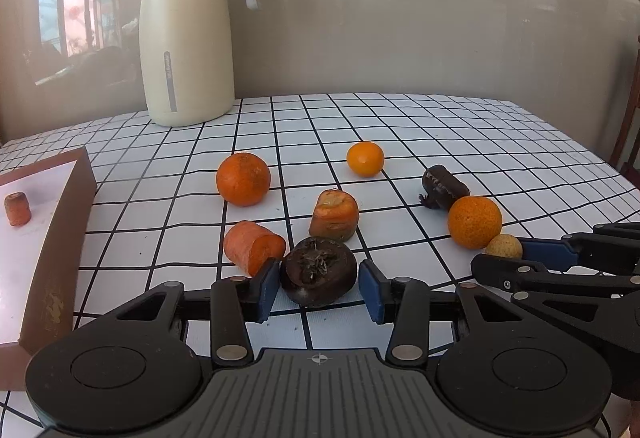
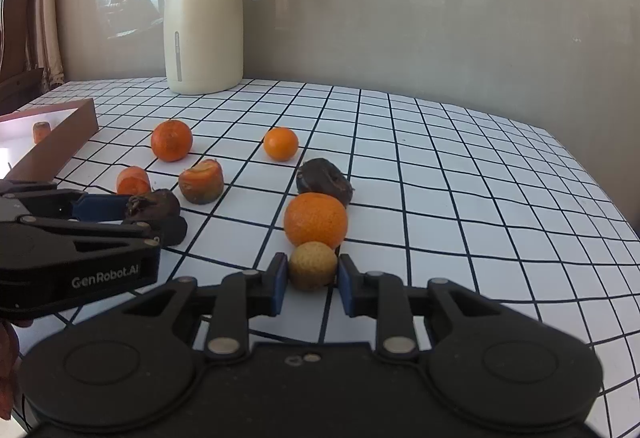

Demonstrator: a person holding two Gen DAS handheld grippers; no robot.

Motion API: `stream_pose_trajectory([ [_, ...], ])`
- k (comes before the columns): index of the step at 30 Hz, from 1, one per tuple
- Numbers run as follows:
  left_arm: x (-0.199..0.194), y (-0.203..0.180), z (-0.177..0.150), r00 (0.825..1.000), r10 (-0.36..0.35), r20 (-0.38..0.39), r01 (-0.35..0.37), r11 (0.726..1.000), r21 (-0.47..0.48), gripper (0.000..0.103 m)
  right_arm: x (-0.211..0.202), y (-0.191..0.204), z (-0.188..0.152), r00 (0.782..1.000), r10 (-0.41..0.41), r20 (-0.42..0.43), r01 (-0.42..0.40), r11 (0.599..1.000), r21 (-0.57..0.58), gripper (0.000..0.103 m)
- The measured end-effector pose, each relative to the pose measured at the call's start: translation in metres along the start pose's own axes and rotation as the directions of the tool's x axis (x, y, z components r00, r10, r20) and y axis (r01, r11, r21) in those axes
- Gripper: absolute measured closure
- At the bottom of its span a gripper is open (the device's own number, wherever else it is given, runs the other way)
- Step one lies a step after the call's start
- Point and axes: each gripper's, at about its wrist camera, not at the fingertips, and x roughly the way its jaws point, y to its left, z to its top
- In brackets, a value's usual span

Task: Organize fruits
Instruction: 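Grasp the dark persimmon with the left tool while the right tool grasps the brown kiwi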

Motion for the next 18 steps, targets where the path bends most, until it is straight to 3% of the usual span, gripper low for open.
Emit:
stream_pose_trajectory([
  [9, -0.004, 0.002, -0.001, 1.000, -0.024, 0.013, 0.024, 1.000, -0.007, 0.061, -0.005, 0.002, 0.005, 1.000, -0.006, 0.017, 0.006, 1.000, 0.008, 0.085],
  [18, -0.046, 0.017, -0.001, 0.998, -0.005, 0.069, 0.005, 1.000, -0.006, 0.061, -0.031, 0.008, 0.014, 0.997, -0.002, 0.083, 0.000, 1.000, 0.027, 0.085],
])
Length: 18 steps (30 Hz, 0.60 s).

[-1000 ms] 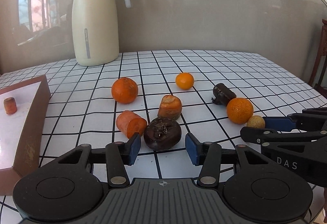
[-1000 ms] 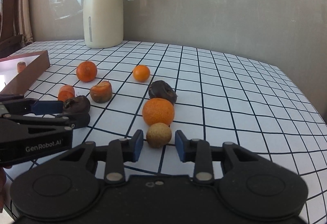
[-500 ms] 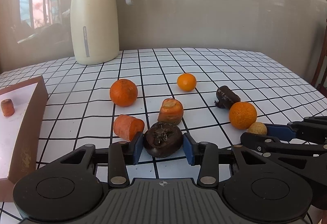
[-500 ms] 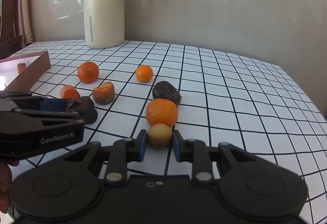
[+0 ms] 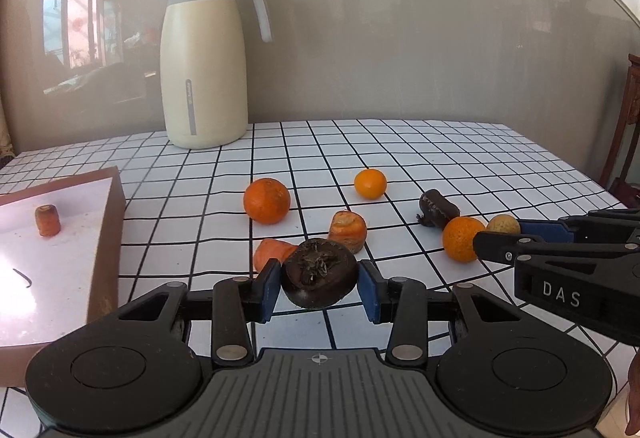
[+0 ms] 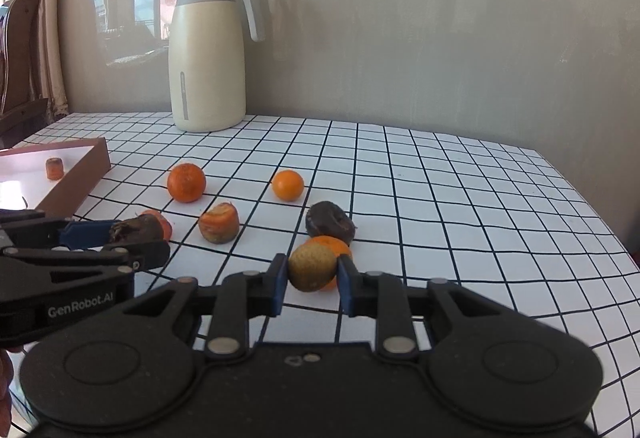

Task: Organize fruits
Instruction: 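Grasp the dark persimmon with the left tool while the right tool grasps the brown kiwi, then carry the persimmon and kiwi over the box and release both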

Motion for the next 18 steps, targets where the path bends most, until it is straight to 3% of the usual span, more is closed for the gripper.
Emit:
stream_pose_trajectory([
  [9, -0.055, 0.026, 0.002, 0.996, 0.042, 0.074, -0.045, 0.999, 0.031, 0.061, -0.040, 0.029, 0.010, 0.995, 0.041, 0.090, -0.039, 0.999, -0.021, 0.085],
  [18, -0.110, 0.069, -0.029, 0.987, 0.124, 0.100, -0.124, 0.992, -0.003, 0.061, -0.060, 0.068, 0.011, 0.985, 0.123, 0.118, -0.117, 0.991, -0.060, 0.085],
])
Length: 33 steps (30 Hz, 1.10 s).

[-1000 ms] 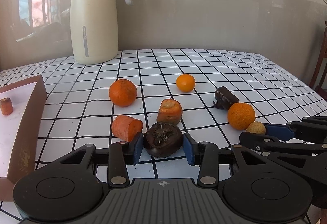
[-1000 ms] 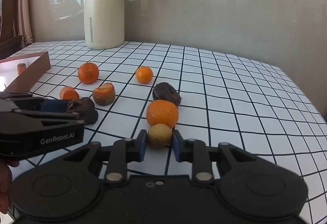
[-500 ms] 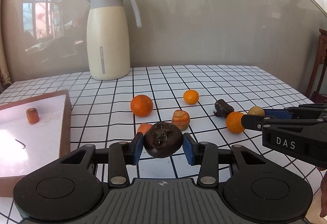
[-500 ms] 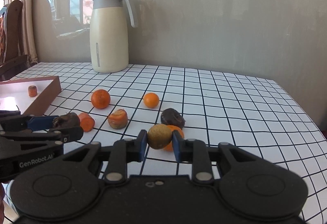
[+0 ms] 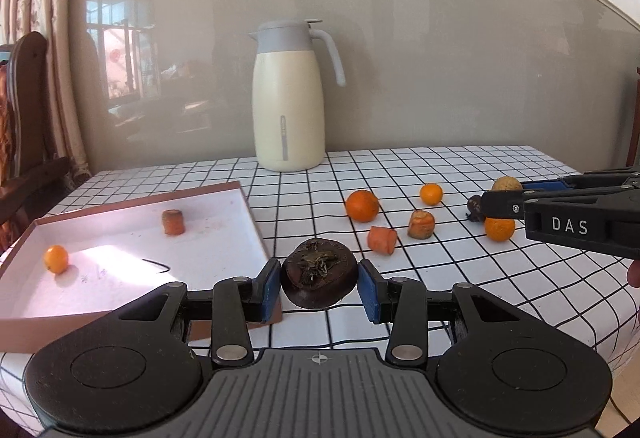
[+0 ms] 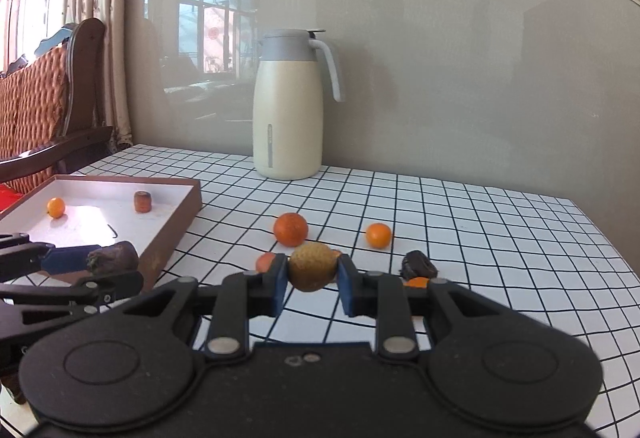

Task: Organize fruits
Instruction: 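Carry the persimmon and kiwi over the box and release both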

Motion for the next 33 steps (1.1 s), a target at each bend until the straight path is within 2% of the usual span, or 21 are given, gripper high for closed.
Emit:
stream_pose_trajectory([
  [8, -0.033, 0.046, -0.004, 0.995, 0.090, 0.049, -0.089, 0.996, -0.019, 0.061, -0.011, 0.042, 0.002, 0.994, 0.107, 0.031, -0.105, 0.993, -0.043, 0.085],
  [17, -0.059, 0.098, -0.011, 0.975, 0.212, 0.072, -0.207, 0.976, -0.067, 0.061, -0.017, 0.089, 0.010, 0.960, 0.269, 0.081, -0.257, 0.957, -0.138, 0.085],
  [25, -0.071, 0.124, -0.017, 0.956, 0.280, 0.087, -0.272, 0.958, -0.093, 0.061, -0.016, 0.118, 0.019, 0.933, 0.341, 0.116, -0.322, 0.934, -0.154, 0.085],
  [33, -0.080, 0.155, -0.021, 0.931, 0.348, 0.107, -0.335, 0.934, -0.126, 0.061, -0.014, 0.138, 0.025, 0.916, 0.374, 0.145, -0.347, 0.920, -0.181, 0.085],
])
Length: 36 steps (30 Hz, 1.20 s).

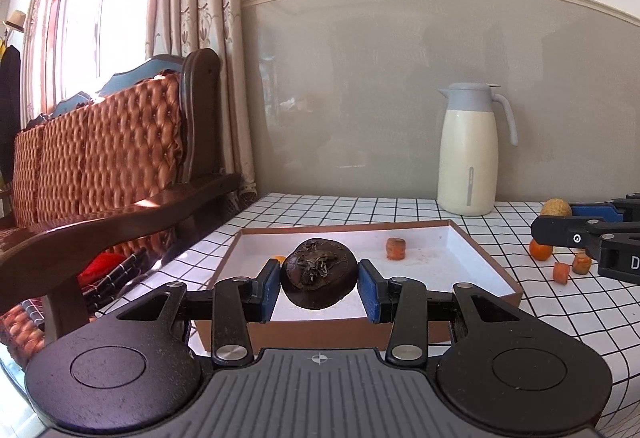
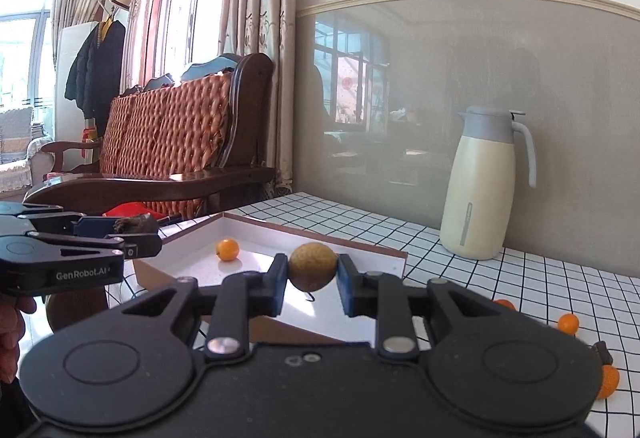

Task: Organize fruits
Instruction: 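Carry the persimmon and kiwi over the box and release both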

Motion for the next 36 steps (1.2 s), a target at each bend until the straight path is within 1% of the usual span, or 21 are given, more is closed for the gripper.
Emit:
stream_pose_trajectory([
  [7, 0.016, 0.019, 0.008, 0.999, 0.036, 0.017, -0.035, 0.999, -0.026, 0.061, 0.015, 0.010, 0.014, 0.999, -0.012, 0.040, 0.013, 1.000, -0.020, 0.085],
  [11, 0.027, 0.023, 0.017, 0.997, 0.061, 0.044, -0.060, 0.998, -0.006, 0.061, 0.030, 0.009, 0.024, 0.998, -0.018, 0.053, 0.019, 0.999, -0.026, 0.085],
  [15, 0.044, 0.031, 0.025, 0.996, 0.077, 0.047, -0.076, 0.997, -0.025, 0.061, 0.045, 0.005, 0.029, 0.998, -0.027, 0.059, 0.028, 0.999, -0.020, 0.085],
  [21, 0.069, 0.040, 0.025, 0.995, 0.094, 0.026, -0.092, 0.994, -0.052, 0.061, 0.065, -0.005, 0.028, 0.999, -0.041, 0.028, 0.041, 0.999, 0.020, 0.085],
  [25, 0.084, 0.045, 0.025, 0.995, 0.098, 0.009, -0.097, 0.993, -0.066, 0.061, 0.076, -0.009, 0.027, 0.998, -0.056, 0.011, 0.055, 0.998, 0.024, 0.085],
  [32, 0.114, 0.045, 0.025, 0.994, 0.107, -0.014, -0.107, 0.992, -0.072, 0.061, 0.103, -0.021, 0.027, 0.997, -0.079, -0.015, 0.080, 0.995, 0.061, 0.085],
  [36, 0.128, 0.044, 0.027, 0.995, 0.097, -0.028, -0.099, 0.992, -0.075, 0.061, 0.113, -0.027, 0.023, 0.995, -0.091, -0.035, 0.093, 0.993, 0.074, 0.085],
])
